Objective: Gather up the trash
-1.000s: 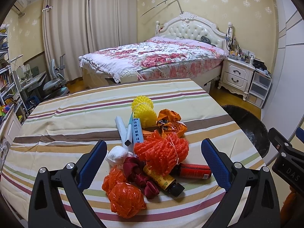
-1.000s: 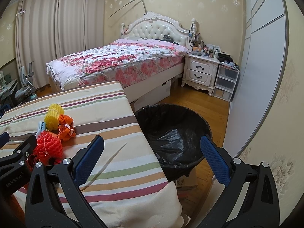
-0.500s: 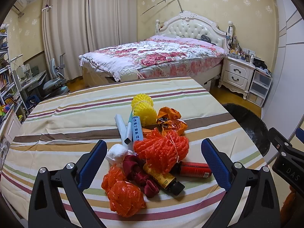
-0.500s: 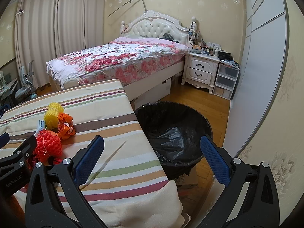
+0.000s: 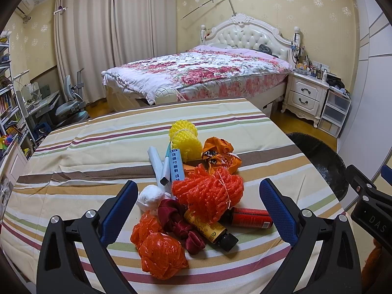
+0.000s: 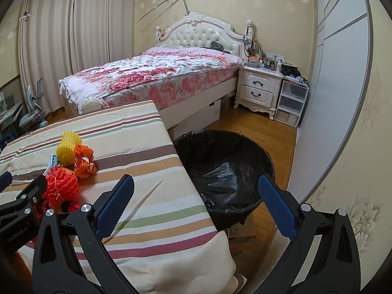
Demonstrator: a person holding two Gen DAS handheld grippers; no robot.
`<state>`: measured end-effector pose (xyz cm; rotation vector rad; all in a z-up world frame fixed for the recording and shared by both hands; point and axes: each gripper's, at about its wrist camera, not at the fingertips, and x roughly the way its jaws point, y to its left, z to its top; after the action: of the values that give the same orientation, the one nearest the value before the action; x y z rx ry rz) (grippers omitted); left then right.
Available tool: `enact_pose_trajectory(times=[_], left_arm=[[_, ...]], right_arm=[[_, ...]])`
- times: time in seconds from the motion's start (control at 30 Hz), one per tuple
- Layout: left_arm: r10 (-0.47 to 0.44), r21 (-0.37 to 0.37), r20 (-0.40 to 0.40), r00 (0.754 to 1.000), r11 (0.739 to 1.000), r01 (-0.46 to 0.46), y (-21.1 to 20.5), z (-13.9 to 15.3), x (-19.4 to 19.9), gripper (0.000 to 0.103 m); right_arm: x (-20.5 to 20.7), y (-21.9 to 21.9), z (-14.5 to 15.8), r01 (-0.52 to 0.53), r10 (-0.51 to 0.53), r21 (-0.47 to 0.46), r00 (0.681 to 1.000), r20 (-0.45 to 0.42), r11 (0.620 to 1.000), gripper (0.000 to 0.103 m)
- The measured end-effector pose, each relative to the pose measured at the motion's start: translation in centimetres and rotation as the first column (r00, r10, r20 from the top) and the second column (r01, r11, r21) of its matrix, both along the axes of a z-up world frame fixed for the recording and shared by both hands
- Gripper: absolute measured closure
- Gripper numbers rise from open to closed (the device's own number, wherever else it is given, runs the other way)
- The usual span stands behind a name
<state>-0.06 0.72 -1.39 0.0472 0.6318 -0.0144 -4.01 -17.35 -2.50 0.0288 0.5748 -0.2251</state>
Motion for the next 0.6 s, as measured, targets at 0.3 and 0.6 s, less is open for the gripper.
enact_pose_trajectory(times=[0.3, 0.6], left_arm=[[-0.001, 0.0, -0.003, 1.0, 1.0, 0.001, 0.0, -0.4, -0.2, 0.006], [-0.01, 0.006, -0.01, 1.0, 1.0, 0.01, -0.3, -1.9, -0.3, 0.006]], right_arm=[[-0.1, 0.2, 0.0, 0.001, -0.001, 0.003, 1.0, -0.003, 1.0, 0.004], [-0.3, 0.3, -0.3, 0.0, 0.0, 0.005, 1.0, -0.006, 1.0, 0.004]])
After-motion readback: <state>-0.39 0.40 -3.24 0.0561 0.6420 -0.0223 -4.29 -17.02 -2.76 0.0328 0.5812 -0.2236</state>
